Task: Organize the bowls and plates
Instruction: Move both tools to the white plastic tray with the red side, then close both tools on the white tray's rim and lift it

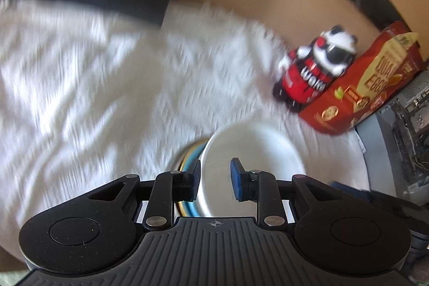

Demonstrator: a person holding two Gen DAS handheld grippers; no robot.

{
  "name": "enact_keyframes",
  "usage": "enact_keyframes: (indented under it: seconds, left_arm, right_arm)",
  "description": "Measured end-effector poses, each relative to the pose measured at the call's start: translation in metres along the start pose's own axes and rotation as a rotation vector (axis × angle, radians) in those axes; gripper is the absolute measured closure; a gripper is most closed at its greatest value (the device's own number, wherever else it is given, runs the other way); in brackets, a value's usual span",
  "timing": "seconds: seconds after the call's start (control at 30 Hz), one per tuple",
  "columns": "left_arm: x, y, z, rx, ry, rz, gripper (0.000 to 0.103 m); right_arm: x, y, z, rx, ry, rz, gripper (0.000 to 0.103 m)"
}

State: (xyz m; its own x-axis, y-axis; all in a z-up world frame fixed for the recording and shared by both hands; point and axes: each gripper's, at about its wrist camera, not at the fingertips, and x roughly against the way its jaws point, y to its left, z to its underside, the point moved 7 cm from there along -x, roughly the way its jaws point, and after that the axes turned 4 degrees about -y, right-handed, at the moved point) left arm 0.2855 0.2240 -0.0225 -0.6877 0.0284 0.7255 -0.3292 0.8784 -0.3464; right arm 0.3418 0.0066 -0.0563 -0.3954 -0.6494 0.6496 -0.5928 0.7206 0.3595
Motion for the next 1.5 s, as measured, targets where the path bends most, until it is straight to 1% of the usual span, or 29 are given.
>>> enact_keyframes:
  seconds: [0.03, 0.1, 0.17, 0.27, 0.33, 0.43, 0.5, 0.53, 0.6, 0.67, 0.77, 0.87, 0.93, 0.97, 1.0, 1.03, 1.1, 1.17, 1.23, 1.3, 1.37, 1.5]
  left_arm:
    - [0.005, -0.011, -0.005, -0.021, -0.033, 0.009, 0.077]
    - [0.009, -0.039, -0.011, -0.053, -0.070, 0.079, 0.077]
    - [0.005, -0.075, -0.006, -0.098, -0.054, 0.178, 0.076]
    - [-0.016, -0.130, 0.024, -0.176, 0.042, 0.290, 0.076]
    - [-0.035, -0.162, 0.054, -0.213, 0.122, 0.338, 0.076]
    - [-0.067, -0.204, 0.098, -0.256, 0.237, 0.386, 0.076]
    - [-0.084, -0.228, 0.126, -0.287, 0.293, 0.424, 0.076]
    - [-0.092, -0.238, 0.139, -0.304, 0.314, 0.432, 0.076]
    - [-0.105, -0.253, 0.160, -0.336, 0.349, 0.420, 0.076]
    - [-0.118, -0.265, 0.176, -0.370, 0.382, 0.397, 0.076]
    - [-0.137, -0.276, 0.191, -0.409, 0.412, 0.353, 0.076]
    - [-0.156, -0.278, 0.209, -0.419, 0.448, 0.308, 0.076]
    - [-0.164, -0.277, 0.221, -0.421, 0.476, 0.291, 0.077]
    - [-0.165, -0.279, 0.223, -0.418, 0.467, 0.298, 0.077]
    - [-0.165, -0.281, 0.223, -0.418, 0.458, 0.305, 0.077]
    - [-0.164, -0.281, 0.224, -0.425, 0.461, 0.295, 0.078]
    - [-0.160, -0.282, 0.222, -0.434, 0.445, 0.279, 0.079]
    - [-0.150, -0.279, 0.217, -0.445, 0.409, 0.267, 0.079]
    - [-0.139, -0.273, 0.210, -0.446, 0.367, 0.254, 0.079]
    - [-0.132, -0.262, 0.199, -0.424, 0.333, 0.228, 0.079]
    - [-0.126, -0.241, 0.190, -0.389, 0.307, 0.187, 0.079]
    - [-0.119, -0.194, 0.174, -0.282, 0.271, 0.091, 0.079]
  right_arm:
    - [0.007, -0.002, -0.002, -0.005, -0.019, 0.003, 0.067]
    - [0.025, -0.012, -0.004, -0.012, -0.062, 0.018, 0.067]
    - [0.048, -0.027, -0.004, -0.007, -0.112, 0.065, 0.067]
    - [0.084, -0.065, 0.008, 0.003, -0.171, 0.190, 0.066]
    - [0.107, -0.098, 0.022, -0.005, -0.190, 0.298, 0.064]
    - [0.137, -0.153, 0.051, -0.068, -0.185, 0.440, 0.060]
    - [0.151, -0.188, 0.073, -0.138, -0.161, 0.498, 0.060]
    - [0.156, -0.203, 0.085, -0.173, -0.151, 0.510, 0.060]
    - [0.162, -0.228, 0.107, -0.234, -0.130, 0.520, 0.060]
    - [0.162, -0.243, 0.125, -0.297, -0.110, 0.526, 0.060]
    - [0.155, -0.253, 0.142, -0.376, -0.079, 0.473, 0.060]
    - [0.145, -0.259, 0.155, -0.378, -0.044, 0.481, 0.060]
    - [0.135, -0.260, 0.160, -0.382, -0.024, 0.464, 0.061]
    - [0.132, -0.260, 0.163, -0.385, -0.012, 0.449, 0.061]
    - [0.129, -0.260, 0.166, -0.386, 0.001, 0.435, 0.064]
    - [0.125, -0.259, 0.167, -0.383, 0.011, 0.422, 0.069]
    - [0.120, -0.256, 0.169, -0.372, 0.030, 0.401, 0.074]
    - [0.120, -0.253, 0.168, -0.351, 0.033, 0.403, 0.075]
    - [0.122, -0.247, 0.164, -0.338, 0.028, 0.385, 0.075]
    - [0.124, -0.239, 0.157, -0.306, 0.017, 0.359, 0.075]
    - [0.119, -0.228, 0.149, -0.269, 0.010, 0.331, 0.074]
    - [0.092, -0.197, 0.132, -0.186, 0.022, 0.256, 0.074]
